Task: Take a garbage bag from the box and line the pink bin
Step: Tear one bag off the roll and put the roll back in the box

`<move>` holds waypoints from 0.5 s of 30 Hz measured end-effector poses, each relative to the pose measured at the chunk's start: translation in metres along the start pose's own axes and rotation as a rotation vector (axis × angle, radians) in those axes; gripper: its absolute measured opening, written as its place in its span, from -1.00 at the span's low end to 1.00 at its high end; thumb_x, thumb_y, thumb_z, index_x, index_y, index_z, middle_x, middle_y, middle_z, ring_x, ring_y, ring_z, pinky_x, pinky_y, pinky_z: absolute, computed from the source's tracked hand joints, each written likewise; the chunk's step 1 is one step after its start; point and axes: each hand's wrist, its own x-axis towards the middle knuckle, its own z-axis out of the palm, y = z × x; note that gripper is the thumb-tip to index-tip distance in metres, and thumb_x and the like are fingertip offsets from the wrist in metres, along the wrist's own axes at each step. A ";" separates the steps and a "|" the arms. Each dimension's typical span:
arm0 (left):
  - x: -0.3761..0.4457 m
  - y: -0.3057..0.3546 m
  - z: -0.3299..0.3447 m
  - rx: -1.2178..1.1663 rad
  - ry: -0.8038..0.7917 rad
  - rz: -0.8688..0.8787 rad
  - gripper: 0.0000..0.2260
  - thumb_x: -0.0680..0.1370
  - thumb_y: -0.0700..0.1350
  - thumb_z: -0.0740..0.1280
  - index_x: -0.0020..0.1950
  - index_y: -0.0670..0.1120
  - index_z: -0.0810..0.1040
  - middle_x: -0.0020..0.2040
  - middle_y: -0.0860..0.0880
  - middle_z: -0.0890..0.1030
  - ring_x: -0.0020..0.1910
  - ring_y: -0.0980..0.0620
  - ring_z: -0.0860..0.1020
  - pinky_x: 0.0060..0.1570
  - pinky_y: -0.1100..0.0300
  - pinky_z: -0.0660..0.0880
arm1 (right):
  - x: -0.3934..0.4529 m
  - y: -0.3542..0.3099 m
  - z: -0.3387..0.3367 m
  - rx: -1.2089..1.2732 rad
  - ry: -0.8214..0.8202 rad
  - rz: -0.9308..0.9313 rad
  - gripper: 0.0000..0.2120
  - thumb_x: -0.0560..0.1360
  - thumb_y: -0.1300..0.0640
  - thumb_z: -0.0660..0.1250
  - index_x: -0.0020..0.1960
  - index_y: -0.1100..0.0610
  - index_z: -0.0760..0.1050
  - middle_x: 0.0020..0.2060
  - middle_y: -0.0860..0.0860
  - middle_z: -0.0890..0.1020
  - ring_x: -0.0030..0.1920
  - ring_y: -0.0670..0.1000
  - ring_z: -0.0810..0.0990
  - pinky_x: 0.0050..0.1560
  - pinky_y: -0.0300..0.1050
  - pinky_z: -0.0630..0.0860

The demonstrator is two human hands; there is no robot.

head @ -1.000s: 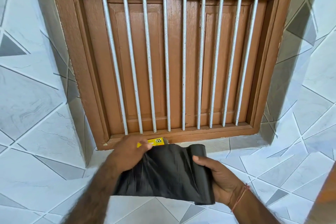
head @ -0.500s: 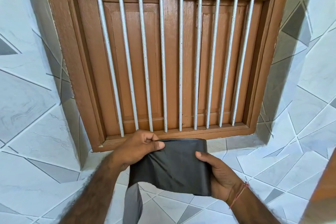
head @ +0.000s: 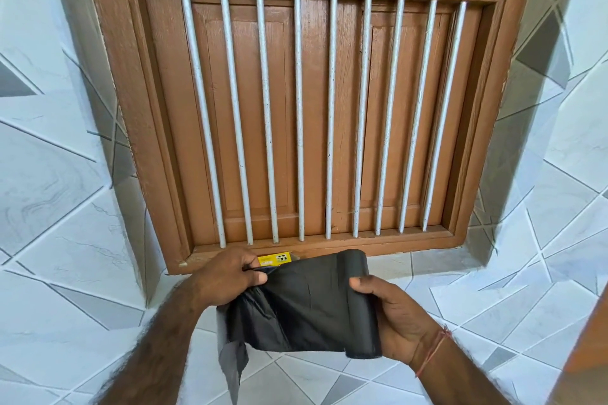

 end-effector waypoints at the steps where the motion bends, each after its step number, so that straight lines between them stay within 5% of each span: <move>1: -0.001 0.000 0.001 -0.011 0.018 -0.008 -0.85 0.52 -0.09 0.39 -0.27 0.00 0.59 -0.29 0.07 0.59 -0.26 0.13 0.52 -0.13 0.15 0.43 | 0.000 -0.001 0.000 -0.024 0.019 -0.013 -0.49 0.27 0.18 0.47 0.22 0.26 0.58 0.23 0.28 0.59 0.19 0.28 0.59 0.32 0.29 0.41; 3: -0.003 0.007 0.007 -0.050 0.118 0.031 -0.92 0.53 -0.03 0.38 -0.02 0.06 0.65 -0.01 0.11 0.66 0.01 0.17 0.57 0.11 0.16 0.45 | 0.000 -0.004 0.003 -0.115 0.040 -0.041 -0.48 0.27 0.18 0.49 0.22 0.26 0.57 0.21 0.29 0.60 0.17 0.29 0.59 0.27 0.29 0.45; 6: -0.010 0.039 0.028 -0.339 0.117 0.193 -0.68 0.54 0.13 0.31 0.26 0.07 0.57 0.21 0.17 0.61 0.23 0.26 0.51 0.31 0.22 0.39 | 0.001 -0.006 0.014 -0.198 0.017 -0.042 -0.52 0.35 0.23 0.43 0.27 0.27 0.52 0.16 0.30 0.59 0.11 0.27 0.59 0.22 0.24 0.49; 10: -0.012 0.064 0.056 -0.663 -0.115 0.174 -0.63 0.52 0.09 0.35 0.05 -0.22 0.63 -0.05 -0.04 0.68 -0.06 0.07 0.59 -0.01 0.17 0.53 | 0.003 -0.010 0.016 -0.194 -0.022 -0.052 -0.50 0.35 0.22 0.43 0.27 0.30 0.50 0.16 0.32 0.57 0.14 0.27 0.56 0.28 0.25 0.45; 15: -0.010 0.064 0.043 -0.596 -0.031 0.149 -0.81 0.53 -0.09 0.39 -0.15 -0.22 0.62 -0.25 -0.09 0.59 -0.24 0.03 0.50 -0.23 0.19 0.42 | -0.003 -0.014 0.000 -0.115 0.067 -0.057 -0.56 0.23 0.19 0.49 0.11 0.25 0.64 0.12 0.27 0.65 0.06 0.22 0.66 0.09 0.15 0.58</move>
